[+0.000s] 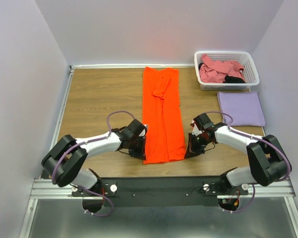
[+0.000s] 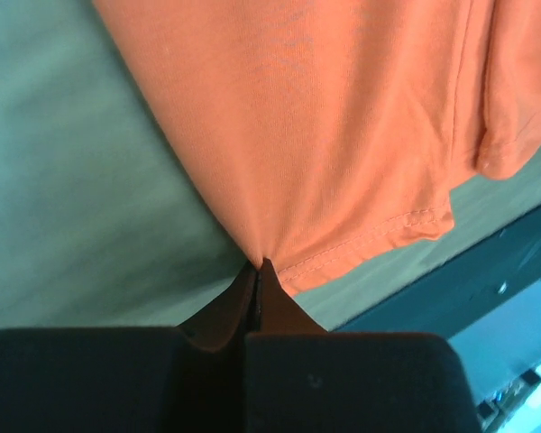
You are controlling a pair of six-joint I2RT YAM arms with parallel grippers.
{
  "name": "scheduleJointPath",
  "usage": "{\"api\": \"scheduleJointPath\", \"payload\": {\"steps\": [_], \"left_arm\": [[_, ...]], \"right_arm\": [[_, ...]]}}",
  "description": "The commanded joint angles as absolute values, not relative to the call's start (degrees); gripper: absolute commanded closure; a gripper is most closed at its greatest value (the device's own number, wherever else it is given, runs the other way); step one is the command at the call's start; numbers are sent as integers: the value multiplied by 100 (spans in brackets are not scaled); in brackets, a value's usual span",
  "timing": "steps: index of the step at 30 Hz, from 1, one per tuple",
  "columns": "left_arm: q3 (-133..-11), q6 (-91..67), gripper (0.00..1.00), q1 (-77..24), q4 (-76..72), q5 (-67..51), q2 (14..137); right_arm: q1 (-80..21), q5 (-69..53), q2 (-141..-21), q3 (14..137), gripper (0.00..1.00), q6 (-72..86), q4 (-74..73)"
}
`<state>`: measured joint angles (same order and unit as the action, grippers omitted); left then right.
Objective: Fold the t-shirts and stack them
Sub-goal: Fold the tshirt
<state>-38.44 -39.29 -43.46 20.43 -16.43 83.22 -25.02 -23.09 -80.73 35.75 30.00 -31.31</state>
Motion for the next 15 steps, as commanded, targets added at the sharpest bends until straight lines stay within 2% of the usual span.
{"api": "scheduleJointPath", "payload": {"steps": [1, 6, 8, 15], "left_arm": [[-3376, -4131, 100, -4500, 2680, -2021, 7753], [-3515, -4043, 100, -4474, 2655, -1847, 7417], [-3943, -3711, 100, -4299, 2584, -1750, 7828], [-5333, -2770, 100, -3351, 2541, -1608, 8867]], "right_arm": [[-2487, -2952, -7919, 3428, 100, 2997, -3638], [-2479, -3007, -7857, 3908, 100, 2681, -4104], [-2487, -2421, -8041, 4504, 100, 2585, -4148], [-2382, -1539, -9322, 6203, 100, 2250, -4096]]}}
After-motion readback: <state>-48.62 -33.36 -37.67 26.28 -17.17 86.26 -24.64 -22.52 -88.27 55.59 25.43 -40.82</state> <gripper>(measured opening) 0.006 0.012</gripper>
